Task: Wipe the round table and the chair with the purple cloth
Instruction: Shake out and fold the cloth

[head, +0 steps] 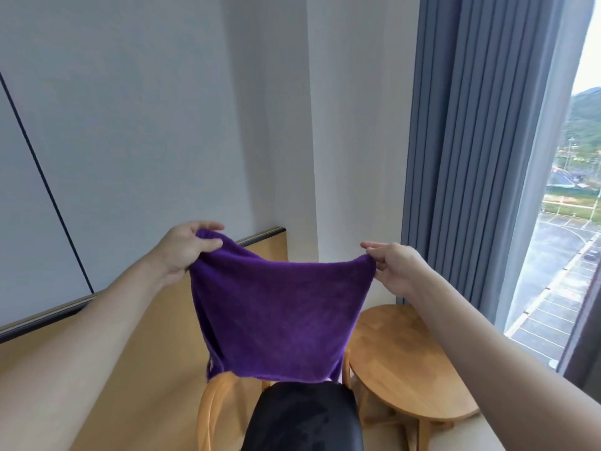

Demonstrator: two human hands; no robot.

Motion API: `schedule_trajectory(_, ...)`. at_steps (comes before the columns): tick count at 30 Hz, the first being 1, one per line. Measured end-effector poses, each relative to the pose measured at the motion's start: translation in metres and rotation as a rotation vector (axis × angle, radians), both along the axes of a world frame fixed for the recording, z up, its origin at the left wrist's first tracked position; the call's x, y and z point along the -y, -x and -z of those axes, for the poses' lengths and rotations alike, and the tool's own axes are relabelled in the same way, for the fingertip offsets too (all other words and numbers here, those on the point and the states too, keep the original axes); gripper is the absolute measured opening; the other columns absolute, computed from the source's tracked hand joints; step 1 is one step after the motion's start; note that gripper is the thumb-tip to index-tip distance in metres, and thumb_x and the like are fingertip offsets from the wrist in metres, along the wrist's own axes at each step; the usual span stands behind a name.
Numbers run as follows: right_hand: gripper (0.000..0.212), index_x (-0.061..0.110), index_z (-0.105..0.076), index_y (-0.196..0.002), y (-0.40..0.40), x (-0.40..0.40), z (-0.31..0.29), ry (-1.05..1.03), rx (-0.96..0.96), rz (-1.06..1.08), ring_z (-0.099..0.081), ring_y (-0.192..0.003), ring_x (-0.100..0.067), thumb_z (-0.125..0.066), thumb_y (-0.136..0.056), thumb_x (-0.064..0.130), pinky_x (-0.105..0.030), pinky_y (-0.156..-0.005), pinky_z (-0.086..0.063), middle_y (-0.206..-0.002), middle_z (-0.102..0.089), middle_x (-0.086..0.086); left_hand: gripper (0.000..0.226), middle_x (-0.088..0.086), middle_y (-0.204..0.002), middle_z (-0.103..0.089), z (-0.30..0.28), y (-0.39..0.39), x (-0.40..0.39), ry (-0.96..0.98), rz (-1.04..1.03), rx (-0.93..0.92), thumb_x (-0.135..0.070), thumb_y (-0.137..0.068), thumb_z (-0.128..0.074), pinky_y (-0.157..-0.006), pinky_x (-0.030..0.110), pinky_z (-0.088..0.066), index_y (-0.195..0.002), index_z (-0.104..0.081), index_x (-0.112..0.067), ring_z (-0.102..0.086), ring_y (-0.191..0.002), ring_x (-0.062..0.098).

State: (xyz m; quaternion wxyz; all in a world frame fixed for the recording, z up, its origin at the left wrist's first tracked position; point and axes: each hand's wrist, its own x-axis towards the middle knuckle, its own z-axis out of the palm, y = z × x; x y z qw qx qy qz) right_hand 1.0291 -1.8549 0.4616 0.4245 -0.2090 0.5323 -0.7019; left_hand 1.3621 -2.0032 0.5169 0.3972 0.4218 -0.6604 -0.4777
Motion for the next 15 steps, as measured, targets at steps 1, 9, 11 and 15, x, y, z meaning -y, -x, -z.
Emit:
schedule_trajectory(1,0.022,-0.003,-0.070,-0.110,-0.001,-0.001,-0.002,0.001,-0.019,-0.017,-0.057,-0.078,-0.023,-0.052,-0.098,-0.009,-0.034,-0.083,-0.057,-0.096,-0.061,-0.016,0.035,0.006,-0.092,-0.069,-0.009,0.000,0.001,0.008,0.020,-0.008,0.008,-0.097,-0.060,-0.068,0.025,-0.057,-0.127,-0.065,-0.009,-0.065,-0.075,0.016)
schedule_trajectory(9,0.040,0.014,-0.077,-0.105,0.003,-0.007,-0.026,-0.083,-0.851,-0.035,-0.067,-0.099,-0.014,-0.055,-0.087,-0.015,-0.022,-0.084,-0.052,-0.103,-0.075,0.000,0.032,0.012,-0.104,-0.073,-0.073,-0.009,0.003,0.168,0.160,0.247,0.008,-0.098,-0.059,-0.082,0.022,-0.057,-0.122,-0.068,-0.011,-0.068,-0.091,0.019)
schedule_trajectory(11,0.038,0.017,-0.075,-0.113,0.006,-0.007,-0.033,-0.137,-1.107,-0.090,-0.065,-0.096,-0.013,-0.062,-0.087,-0.008,-0.023,-0.079,-0.053,-0.104,-0.071,0.003,0.030,0.015,-0.107,-0.074,-0.086,-0.014,0.005,0.244,0.152,0.355,0.008,-0.096,-0.062,-0.089,0.027,-0.056,-0.120,-0.070,-0.008,-0.068,-0.098,0.024)
schedule_trajectory(15,0.029,0.015,-0.071,-0.117,0.018,-0.004,-0.043,-0.187,-1.484,0.012,-0.055,-0.103,-0.024,-0.068,-0.090,0.006,-0.033,-0.086,-0.043,-0.112,-0.058,-0.004,0.010,0.011,-0.091,-0.079,-0.101,-0.022,0.008,0.388,0.075,0.626,-0.009,-0.090,-0.077,-0.074,0.020,-0.056,-0.099,-0.079,-0.013,-0.073,-0.086,0.021)
